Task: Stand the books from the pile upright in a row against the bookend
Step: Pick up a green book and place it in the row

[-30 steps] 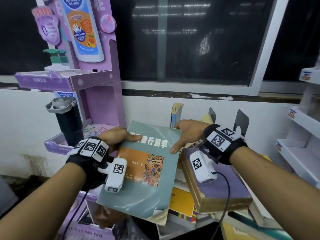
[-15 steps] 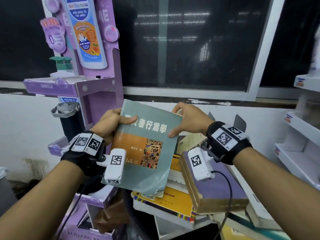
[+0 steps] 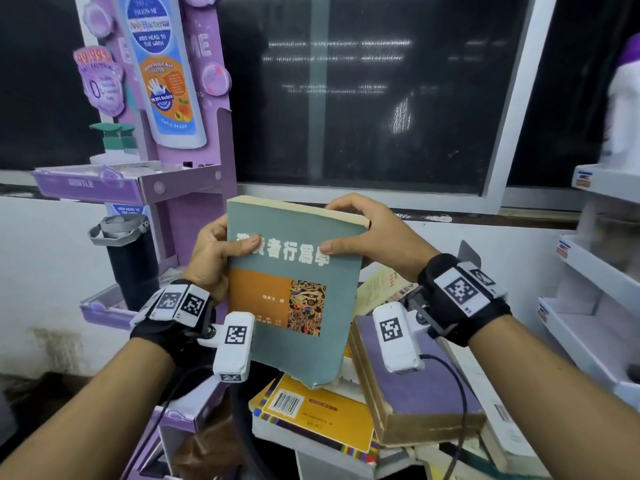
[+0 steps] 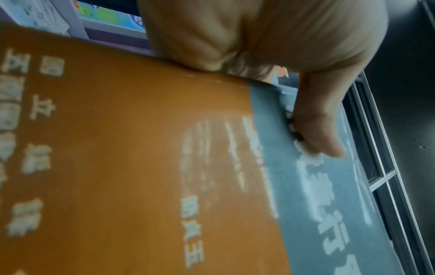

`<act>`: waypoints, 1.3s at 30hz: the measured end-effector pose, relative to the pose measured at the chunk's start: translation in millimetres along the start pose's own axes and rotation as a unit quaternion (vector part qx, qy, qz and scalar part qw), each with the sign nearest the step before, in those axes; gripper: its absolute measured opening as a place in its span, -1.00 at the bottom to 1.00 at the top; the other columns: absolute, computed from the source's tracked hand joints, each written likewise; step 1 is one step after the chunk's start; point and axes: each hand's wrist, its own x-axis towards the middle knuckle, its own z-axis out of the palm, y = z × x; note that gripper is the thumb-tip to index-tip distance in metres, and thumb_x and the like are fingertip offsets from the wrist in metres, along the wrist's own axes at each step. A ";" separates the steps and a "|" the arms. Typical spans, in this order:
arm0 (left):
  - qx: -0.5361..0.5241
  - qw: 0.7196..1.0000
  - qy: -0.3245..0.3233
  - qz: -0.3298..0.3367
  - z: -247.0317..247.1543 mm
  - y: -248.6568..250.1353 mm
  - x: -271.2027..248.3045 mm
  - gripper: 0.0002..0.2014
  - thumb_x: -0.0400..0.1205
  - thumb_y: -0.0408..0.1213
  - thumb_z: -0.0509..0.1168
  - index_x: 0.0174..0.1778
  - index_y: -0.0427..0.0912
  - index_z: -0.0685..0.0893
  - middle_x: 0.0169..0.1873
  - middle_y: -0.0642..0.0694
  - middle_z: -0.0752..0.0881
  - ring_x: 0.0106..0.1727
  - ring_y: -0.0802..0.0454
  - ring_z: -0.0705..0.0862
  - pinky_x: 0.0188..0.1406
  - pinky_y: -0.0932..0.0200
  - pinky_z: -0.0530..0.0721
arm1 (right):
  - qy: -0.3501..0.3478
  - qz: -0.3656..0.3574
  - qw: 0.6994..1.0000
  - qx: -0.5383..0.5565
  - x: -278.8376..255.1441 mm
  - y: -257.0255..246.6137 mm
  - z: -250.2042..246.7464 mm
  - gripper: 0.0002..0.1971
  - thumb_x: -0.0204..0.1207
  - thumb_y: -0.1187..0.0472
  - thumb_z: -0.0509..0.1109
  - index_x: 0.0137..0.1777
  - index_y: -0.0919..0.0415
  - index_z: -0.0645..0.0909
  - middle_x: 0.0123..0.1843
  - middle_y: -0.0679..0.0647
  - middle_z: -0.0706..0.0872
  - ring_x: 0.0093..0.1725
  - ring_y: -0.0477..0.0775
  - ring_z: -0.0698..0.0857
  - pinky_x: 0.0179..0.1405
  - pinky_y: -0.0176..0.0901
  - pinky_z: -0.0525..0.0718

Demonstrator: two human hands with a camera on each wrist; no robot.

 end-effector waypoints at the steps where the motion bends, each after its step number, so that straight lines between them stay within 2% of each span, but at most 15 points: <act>1: -0.004 1.000 -0.002 0.005 2.6 -0.4 1.7 -0.58 0.28 -0.58 0.37 0.08 -0.34 0.64 -0.21 -0.14 0.84 -0.23 -0.09 0.82 -0.26 0.08 0.78 | -0.002 -0.004 1.000 0.002 -0.8 -2.3 -2.8 -0.50 0.31 0.17 0.67 0.24 0.06 0.60 0.12 -0.04 0.74 -0.08 0.08 0.83 -0.24 0.12 0.83; 3: -0.013 1.000 -0.012 0.011 8.2 -0.2 5.2 -0.57 0.26 -0.50 0.43 0.08 -0.34 0.64 -0.21 -0.14 0.84 -0.22 -0.09 0.82 -0.25 0.08 0.78 | -0.008 -0.007 1.000 0.000 -2.9 -6.6 -8.9 -0.49 0.30 0.17 0.68 0.25 0.04 0.64 0.11 0.02 0.77 -0.08 0.10 0.84 -0.25 0.13 0.83; 5: -0.022 0.999 -0.020 0.013 14.4 -0.3 9.8 -0.37 0.09 -0.32 0.66 0.09 -0.33 0.66 -0.18 -0.16 0.84 -0.19 -0.10 0.82 -0.24 0.07 0.78 | -0.002 -0.013 1.000 -0.013 -5.3 -9.4 -14.9 -0.49 0.27 0.16 0.69 0.24 0.01 0.67 0.11 0.03 0.78 -0.07 0.09 0.83 -0.25 0.14 0.83; 7: -0.022 0.999 -0.024 0.006 22.7 0.6 14.4 -0.22 -0.04 -0.13 0.72 0.09 -0.31 0.68 -0.16 -0.17 0.84 -0.17 -0.12 0.82 -0.22 0.07 0.78 | 0.020 -0.019 0.999 -0.029 -7.1 -11.5 -19.5 -0.48 0.25 0.13 0.71 0.23 -0.02 0.68 0.10 0.00 0.79 -0.06 0.06 0.83 -0.23 0.15 0.83; 8: -0.020 0.999 -0.027 0.003 26.4 0.3 16.7 -0.21 -0.05 -0.12 0.72 0.09 -0.31 0.68 -0.15 -0.18 0.84 -0.16 -0.12 0.81 -0.21 0.06 0.77 | 0.035 -0.026 0.998 -0.041 -8.3 -12.6 -21.3 -0.49 0.24 0.11 0.71 0.22 -0.02 0.69 0.09 -0.02 0.80 -0.06 0.02 0.83 -0.20 0.12 0.83; 11: -0.007 1.000 -0.021 -0.004 37.4 -2.9 25.2 -0.36 0.17 -0.29 0.63 0.18 -0.35 0.65 -0.08 -0.22 0.82 -0.11 -0.13 0.80 -0.14 0.04 0.76 | 0.079 -0.057 0.992 -0.082 -13.2 -16.3 -26.2 -0.54 0.27 0.09 0.68 0.19 0.00 0.71 0.04 -0.13 0.80 -0.09 -0.15 0.80 -0.12 -0.19 0.80; 13: -0.005 1.000 -0.018 -0.005 46.4 -4.1 29.5 -0.45 0.34 -0.38 0.46 0.28 -0.39 0.60 0.00 -0.28 0.79 -0.06 -0.17 0.78 -0.10 0.01 0.75 | 0.105 -0.070 0.987 -0.097 -16.9 -18.8 -31.1 -0.59 0.28 0.09 0.67 0.14 0.01 0.72 0.01 -0.17 0.79 -0.09 -0.19 0.78 -0.12 -0.27 0.76; 18: -0.009 0.998 -0.051 -0.019 70.1 -3.2 34.5 -0.41 0.40 -0.42 0.38 0.40 -0.38 0.51 0.11 -0.31 0.74 0.01 -0.17 0.77 -0.04 -0.01 0.76 | 0.136 -0.083 0.982 -0.106 -24.5 -17.2 -51.8 -0.57 0.24 0.06 0.69 0.13 -0.01 0.73 0.01 -0.15 0.80 0.03 -0.09 0.77 0.02 -0.02 0.79; 21: 0.007 0.997 -0.077 -0.023 80.4 -1.3 35.0 -0.28 0.33 -0.41 0.48 0.44 -0.36 0.41 0.15 -0.28 0.73 0.06 -0.16 0.76 -0.03 0.00 0.75 | 0.144 -0.075 0.982 -0.097 -28.7 -12.2 -69.9 -0.54 0.19 0.10 0.73 0.12 -0.01 0.75 0.01 -0.12 0.81 0.01 -0.07 0.78 0.02 0.02 0.79; 23: 0.021 0.996 -0.086 -0.032 88.6 -1.0 31.8 -0.17 0.22 -0.33 0.55 0.41 -0.39 0.38 0.13 -0.26 0.72 0.06 -0.14 0.76 -0.05 0.03 0.74 | 0.143 -0.059 0.983 -0.095 -30.3 -7.8 -82.4 -0.52 0.16 0.13 0.74 0.11 -0.01 0.76 0.02 -0.11 0.81 0.01 -0.05 0.78 0.03 0.05 0.79; 26: 0.021 0.995 -0.088 -0.044 102.1 -6.0 23.9 -0.23 0.15 -0.34 0.58 0.27 -0.32 0.43 0.07 -0.23 0.75 0.04 -0.12 0.77 -0.09 0.06 0.75 | 0.128 -0.038 0.987 -0.093 -33.4 -0.3 -97.2 -0.52 0.14 0.17 0.74 0.11 0.01 0.76 0.03 -0.08 0.81 0.05 0.02 0.78 0.08 0.08 0.78; 30: 0.000 0.998 -0.050 -0.030 124.4 -15.0 14.9 -0.38 0.23 -0.52 0.54 0.16 -0.26 0.43 -0.04 -0.20 0.80 -0.04 -0.16 0.80 -0.12 -0.01 0.78 | 0.125 -0.023 0.988 -0.086 -37.9 9.8 -113.0 -0.52 0.16 0.24 0.72 0.12 0.05 0.75 0.05 -0.05 0.81 0.09 0.06 0.77 0.09 0.01 0.78; 33: -0.022 0.999 -0.011 -0.031 140.5 -18.1 9.2 -0.43 0.27 -0.65 0.52 0.08 -0.21 0.43 -0.18 -0.16 0.82 -0.15 -0.16 0.80 -0.15 -0.06 0.79 | 0.146 -0.003 0.985 -0.096 -35.1 17.0 -122.1 -0.46 0.05 0.11 0.74 0.10 -0.02 0.75 0.06 -0.08 0.80 0.09 0.00 0.76 0.18 0.08 0.74; 36: -0.028 0.998 0.033 -0.042 152.8 -22.3 2.1 -0.45 0.31 -0.62 0.53 0.05 -0.17 0.41 -0.19 -0.23 0.82 -0.21 -0.20 0.80 -0.20 -0.13 0.79 | 0.173 0.017 0.977 -0.124 -31.0 25.4 -126.4 -0.40 -0.03 -0.06 0.74 0.09 -0.12 0.72 0.08 -0.12 0.78 0.12 -0.04 0.72 0.24 0.10 0.69; 39: -0.021 0.995 0.080 -0.046 162.4 -27.7 -4.2 -0.43 0.29 -0.50 0.60 0.02 -0.07 0.42 -0.15 -0.24 0.82 -0.18 -0.25 0.81 -0.22 -0.23 0.79 | 0.211 0.025 0.963 -0.165 -28.7 34.4 -121.8 -0.40 0.13 0.00 0.73 0.20 -0.11 0.66 0.21 -0.08 0.72 0.19 -0.03 0.66 0.25 0.03 0.65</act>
